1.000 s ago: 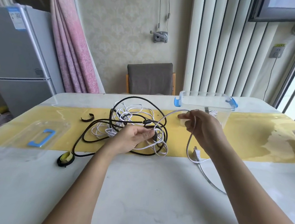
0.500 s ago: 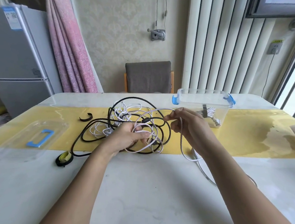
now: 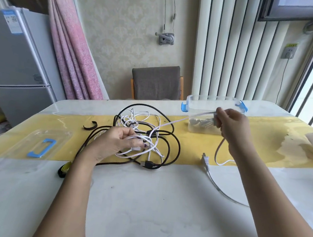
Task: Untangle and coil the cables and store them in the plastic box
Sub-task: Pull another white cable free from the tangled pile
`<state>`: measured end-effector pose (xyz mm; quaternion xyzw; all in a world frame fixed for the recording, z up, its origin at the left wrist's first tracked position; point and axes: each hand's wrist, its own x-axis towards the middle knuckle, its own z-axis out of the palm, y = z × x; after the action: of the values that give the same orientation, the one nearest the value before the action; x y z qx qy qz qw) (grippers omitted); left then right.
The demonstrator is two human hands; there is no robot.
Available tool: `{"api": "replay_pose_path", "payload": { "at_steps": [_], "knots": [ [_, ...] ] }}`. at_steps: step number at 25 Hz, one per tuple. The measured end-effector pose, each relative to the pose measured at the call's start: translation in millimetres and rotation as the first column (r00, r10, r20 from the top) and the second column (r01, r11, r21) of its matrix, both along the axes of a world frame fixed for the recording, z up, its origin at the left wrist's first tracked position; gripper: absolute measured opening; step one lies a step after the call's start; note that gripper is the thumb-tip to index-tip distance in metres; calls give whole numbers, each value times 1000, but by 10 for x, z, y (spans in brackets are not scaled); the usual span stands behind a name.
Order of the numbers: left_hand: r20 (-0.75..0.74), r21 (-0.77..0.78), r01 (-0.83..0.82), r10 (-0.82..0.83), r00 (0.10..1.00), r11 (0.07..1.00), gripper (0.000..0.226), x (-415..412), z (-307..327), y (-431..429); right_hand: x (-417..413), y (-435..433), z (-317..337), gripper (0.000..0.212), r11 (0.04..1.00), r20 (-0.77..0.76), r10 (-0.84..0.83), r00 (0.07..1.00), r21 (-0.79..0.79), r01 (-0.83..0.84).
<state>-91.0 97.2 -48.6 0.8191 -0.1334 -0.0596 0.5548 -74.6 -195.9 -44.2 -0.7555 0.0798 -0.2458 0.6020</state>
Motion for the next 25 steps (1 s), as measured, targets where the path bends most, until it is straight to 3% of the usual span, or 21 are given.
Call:
{"api": "replay_pose_path", "payload": {
  "at_steps": [1,2,4,6,8,11,13,17,18,20,23,25],
  "knots": [
    [-20,41,17,-16,1000,999,18,-19,-6,-46,37,-11,-74,27,961,-93,-46,995,-275,19],
    [-26,91,25,-23,999,996,19,-16,-35,-96,49,21,-138,21,855,-187,-93,978,-518,-17],
    [-15,215,34,-32,999,976,23,6,-130,-211,24,157,-261,39,581,-310,-152,939,-796,-169],
    [25,335,35,-46,999,941,18,36,-222,-288,-16,358,-325,74,412,-314,-55,948,-872,-265],
    [71,424,40,-77,994,905,20,58,-271,-340,-75,558,-302,93,298,-210,196,958,-918,-262],
    [101,529,46,-116,988,848,36,4,-254,-446,-131,764,-296,84,186,-131,541,831,-945,-270],
    [122,606,49,-153,981,794,44,-19,-249,-497,-108,809,-346,60,161,-138,601,788,-944,-289],
    [97,655,52,-152,984,754,45,-29,-228,-524,-9,682,-393,8,198,-49,601,798,-958,-208],
    [91,664,48,-144,985,746,45,-29,-223,-509,-26,641,-369,10,227,-62,585,808,-945,-237],
    [80,668,34,-117,990,743,45,-30,-226,-464,-113,622,-256,14,394,-133,545,828,-831,-393],
    [49,667,29,-83,995,744,48,-20,-233,-418,-215,668,-56,24,719,-169,562,810,-386,-579],
    [154,633,-86,-17,988,769,49,1,-210,-412,-226,671,11,25,800,-73,600,797,22,-600]
  ]
}}
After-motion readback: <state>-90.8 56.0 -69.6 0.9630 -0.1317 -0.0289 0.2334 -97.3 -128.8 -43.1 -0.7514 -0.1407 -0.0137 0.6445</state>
